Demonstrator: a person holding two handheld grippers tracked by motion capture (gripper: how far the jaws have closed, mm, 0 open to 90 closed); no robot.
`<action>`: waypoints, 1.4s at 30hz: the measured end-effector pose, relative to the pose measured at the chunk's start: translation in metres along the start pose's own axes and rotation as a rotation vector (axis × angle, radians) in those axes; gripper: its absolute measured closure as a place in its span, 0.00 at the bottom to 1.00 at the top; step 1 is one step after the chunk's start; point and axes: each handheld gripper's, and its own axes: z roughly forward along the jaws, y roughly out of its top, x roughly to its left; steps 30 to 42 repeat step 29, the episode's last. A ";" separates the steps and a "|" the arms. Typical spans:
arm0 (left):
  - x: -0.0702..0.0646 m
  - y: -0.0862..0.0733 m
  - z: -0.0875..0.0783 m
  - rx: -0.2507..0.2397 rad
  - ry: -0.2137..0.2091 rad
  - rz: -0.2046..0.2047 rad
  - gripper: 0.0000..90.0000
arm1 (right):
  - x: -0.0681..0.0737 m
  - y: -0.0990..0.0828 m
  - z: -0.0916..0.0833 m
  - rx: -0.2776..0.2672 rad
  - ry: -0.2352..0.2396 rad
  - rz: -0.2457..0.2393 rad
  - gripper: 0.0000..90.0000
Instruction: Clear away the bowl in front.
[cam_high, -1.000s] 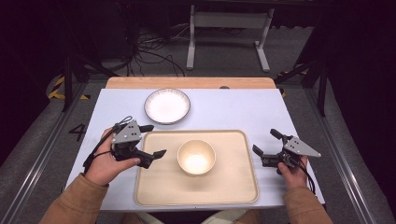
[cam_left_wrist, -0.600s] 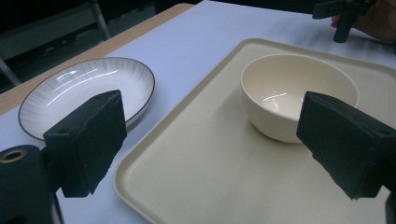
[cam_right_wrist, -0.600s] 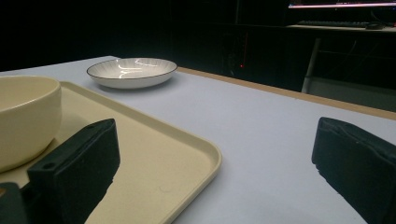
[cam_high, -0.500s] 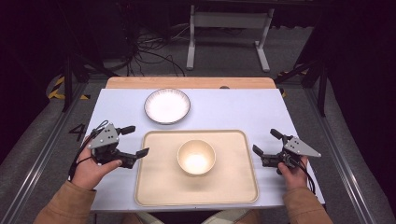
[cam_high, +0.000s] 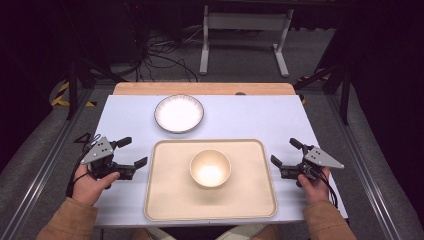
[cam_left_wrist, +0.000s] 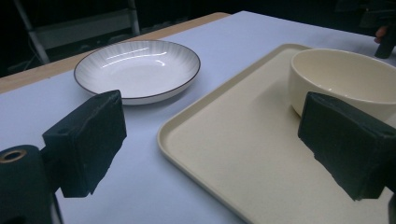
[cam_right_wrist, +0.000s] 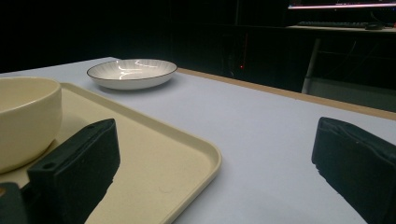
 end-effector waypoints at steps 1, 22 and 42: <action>0.001 -0.003 0.000 -0.005 0.005 -0.006 0.10 | 0.000 0.000 0.000 -0.001 0.001 0.000 0.01; 0.011 -0.040 0.009 -0.012 0.078 -0.046 0.12 | 0.000 0.000 0.000 -0.005 0.001 -0.001 0.02; 0.010 -0.040 0.009 -0.018 0.085 -0.050 0.10 | 0.000 0.000 0.000 -0.006 0.000 -0.003 0.02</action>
